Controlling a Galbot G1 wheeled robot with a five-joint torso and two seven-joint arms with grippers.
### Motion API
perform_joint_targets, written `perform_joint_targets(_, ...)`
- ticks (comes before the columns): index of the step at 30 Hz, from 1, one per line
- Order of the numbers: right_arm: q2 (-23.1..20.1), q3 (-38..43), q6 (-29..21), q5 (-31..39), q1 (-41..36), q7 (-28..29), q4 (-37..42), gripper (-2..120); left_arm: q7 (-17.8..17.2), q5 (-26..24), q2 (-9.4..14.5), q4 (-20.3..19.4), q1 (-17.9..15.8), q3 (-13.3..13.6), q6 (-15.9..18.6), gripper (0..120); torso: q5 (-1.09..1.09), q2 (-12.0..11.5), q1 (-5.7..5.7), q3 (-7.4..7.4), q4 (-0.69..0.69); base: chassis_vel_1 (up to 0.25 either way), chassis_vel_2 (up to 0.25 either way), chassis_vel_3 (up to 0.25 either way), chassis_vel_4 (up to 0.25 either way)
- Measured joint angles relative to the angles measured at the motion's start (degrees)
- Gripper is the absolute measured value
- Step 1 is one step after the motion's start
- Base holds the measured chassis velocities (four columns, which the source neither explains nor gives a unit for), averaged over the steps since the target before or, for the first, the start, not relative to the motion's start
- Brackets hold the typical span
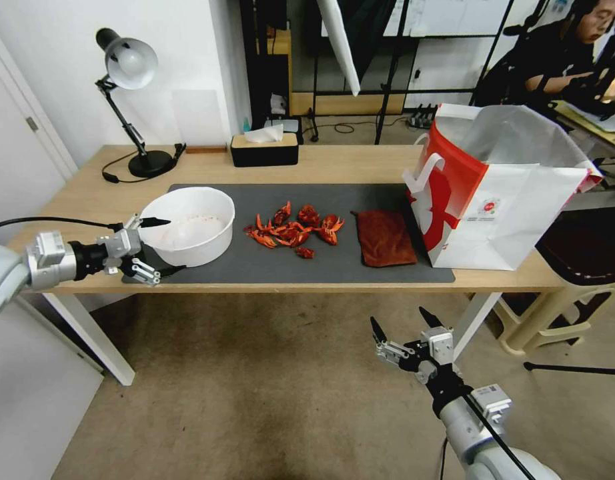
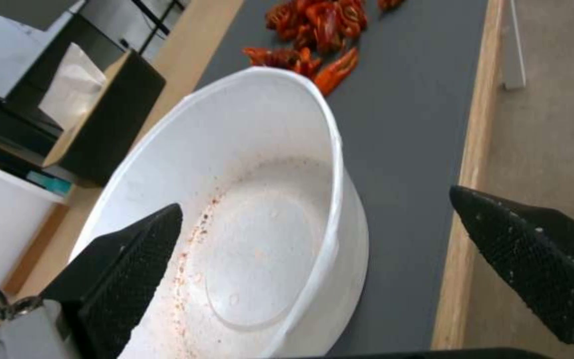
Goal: Sweep shrimp from table into container with towel, then put container into takeout bag.
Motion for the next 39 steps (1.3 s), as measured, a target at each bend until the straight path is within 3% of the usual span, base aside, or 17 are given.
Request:
perform_joint_targets(2,0.03,-0.05,0.00,-0.07,-0.02,-0.02,0.01,100,0.10,0.04,0.29,0.30,-0.82,0.91,-0.06,100,0.00,0.00,0.00,0.00,-0.01,0.000,0.000,0.000,0.000)
perform_joint_targets(4,0.09,-0.18,0.00,-0.41,-0.04,-0.10,-0.07,100,0.97,0.50,1.23,1.65,-4.42,5.62,-0.25,100,0.00,0.00,0.00,0.00,-0.01,0.000,0.000,0.000,0.000)
perform_joint_targets(5,0.09,-0.18,0.00,-0.41,-0.04,-0.10,-0.07,100,0.97,0.50,1.23,1.65,-4.42,5.62,-0.25,100,0.00,0.00,0.00,0.00,-0.01,0.000,0.000,0.000,0.000)
perform_joint_targets(7,0.15,-0.21,0.00,-0.52,-0.09,-0.12,-0.09,100,1.64,0.88,1.41,2.51,-6.54,8.05,-0.31,100,0.00,0.00,0.00,0.00,-0.01,0.000,0.000,0.000,0.000)
perform_joint_targets(9,0.15,-0.19,0.01,-0.60,-0.35,-0.17,-0.09,100,2.40,1.73,1.42,4.15,-10.19,12.07,-0.49,100,0.00,0.00,0.00,0.00,-0.02,0.000,0.000,0.000,0.000)
perform_joint_targets(13,0.03,0.02,0.07,-0.61,-0.55,-0.21,-0.09,100,3.60,2.81,1.26,5.58,-13.64,15.04,-0.70,100,0.00,0.00,0.00,0.00,-0.02,0.000,0.000,0.000,0.000)
perform_joint_targets(21,0.04,0.04,0.22,-0.84,-0.89,-0.30,0.02,100,6.98,5.67,1.45,7.26,-17.28,18.33,-1.15,100,0.00,0.00,0.00,0.00,0.00,0.000,0.000,0.000,0.000)
perform_joint_targets(28,0.07,0.03,0.22,-1.19,-1.06,-0.32,0.26,100,9.27,9.30,0.86,10.02,-24.90,25.70,-2.27,99,0.01,0.00,0.00,0.00,-0.01,0.000,0.000,0.000,0.000)
perform_joint_targets(29,0.07,0.03,0.22,-1.19,-1.06,-0.32,0.26,100,9.27,9.30,0.86,10.02,-24.90,25.70,-2.27,99,0.01,0.00,0.00,0.00,-0.01,0.000,0.000,0.000,0.000)
perform_joint_targets(31,0.15,0.03,0.25,-1.29,-1.20,-0.32,0.30,100,10.01,10.12,0.41,11.21,-27.01,28.22,-2.33,91,0.01,0.00,0.00,0.00,-0.02,0.000,0.000,0.000,0.000)
perform_joint_targets(32,0.15,0.03,0.25,-1.29,-1.20,-0.32,0.30,100,10.01,10.12,0.41,11.21,-27.01,28.22,-2.33,91,0.01,0.00,0.00,0.00,-0.02,0.000,0.000,0.000,0.000)
perform_joint_targets(39,0.16,0.20,0.43,-1.38,-1.33,-0.33,0.30,100,11.28,12.14,-0.92,14.55,-31.46,33.27,-2.87,61,0.01,0.01,0.00,0.00,-0.01,0.000,0.000,0.000,0.000)
